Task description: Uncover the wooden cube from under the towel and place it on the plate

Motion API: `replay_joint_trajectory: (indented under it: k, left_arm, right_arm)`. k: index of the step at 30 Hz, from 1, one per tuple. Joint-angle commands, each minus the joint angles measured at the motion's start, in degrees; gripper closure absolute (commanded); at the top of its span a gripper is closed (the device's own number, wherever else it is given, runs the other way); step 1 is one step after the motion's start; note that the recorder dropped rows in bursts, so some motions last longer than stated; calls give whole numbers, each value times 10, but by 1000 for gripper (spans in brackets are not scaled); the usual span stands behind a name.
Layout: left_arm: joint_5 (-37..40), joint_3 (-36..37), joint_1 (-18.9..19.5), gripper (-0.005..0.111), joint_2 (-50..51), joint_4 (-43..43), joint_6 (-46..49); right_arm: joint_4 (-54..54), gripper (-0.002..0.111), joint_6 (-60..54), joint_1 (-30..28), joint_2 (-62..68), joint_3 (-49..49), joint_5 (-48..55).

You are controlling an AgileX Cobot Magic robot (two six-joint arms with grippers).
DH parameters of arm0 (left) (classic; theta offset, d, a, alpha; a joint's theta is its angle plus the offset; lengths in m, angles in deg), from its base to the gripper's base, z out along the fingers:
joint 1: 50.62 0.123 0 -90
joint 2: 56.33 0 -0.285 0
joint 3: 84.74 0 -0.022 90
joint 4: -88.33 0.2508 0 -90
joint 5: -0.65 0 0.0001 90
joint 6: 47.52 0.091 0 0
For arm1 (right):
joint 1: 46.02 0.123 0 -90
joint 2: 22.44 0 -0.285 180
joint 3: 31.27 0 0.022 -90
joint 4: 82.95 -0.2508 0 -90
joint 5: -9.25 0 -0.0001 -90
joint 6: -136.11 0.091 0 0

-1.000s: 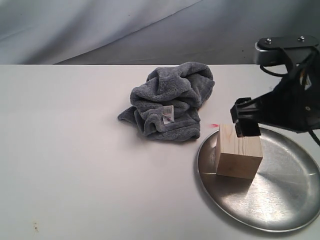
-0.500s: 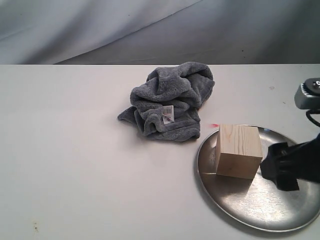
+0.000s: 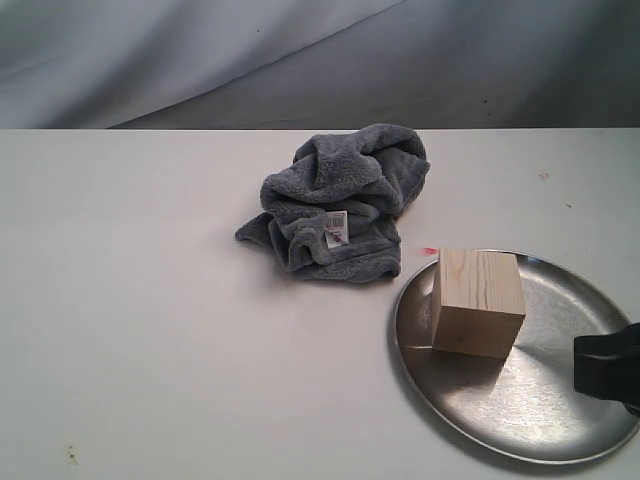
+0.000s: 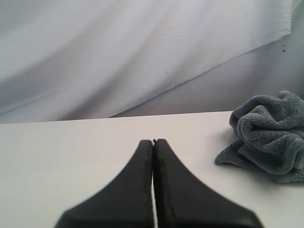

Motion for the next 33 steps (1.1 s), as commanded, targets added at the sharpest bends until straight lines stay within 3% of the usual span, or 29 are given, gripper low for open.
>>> replay_joint_trajectory:
  k: [1,3,6,17,20,33]
  left_arm:
    - [-2,3,-3,107,-2,-1,-1]
    - [-2,3,-3,107,-2,-1,-1]
    - [-2,3,-3,107,-2,-1,-1]
    - [-2,3,-3,107,-2,-1,-1]
    - [-2,3,-3,107,-2,-1,-1]
    - [-2,3,-3,107,-2,-1,-1]
  right_arm:
    - [-21,100,8,1,-45,-37,-68]
    - [-26,108,8,1,-65,-54,-84]
    - [-43,108,-5,-10,-90,-89,-131]
    - [-99,108,-104,-143,-203,-176,-215]
    - [-110,108,-174,-171,-242,-203,-252]
    - [-90,108,-242,-244,-413,-242,-256]
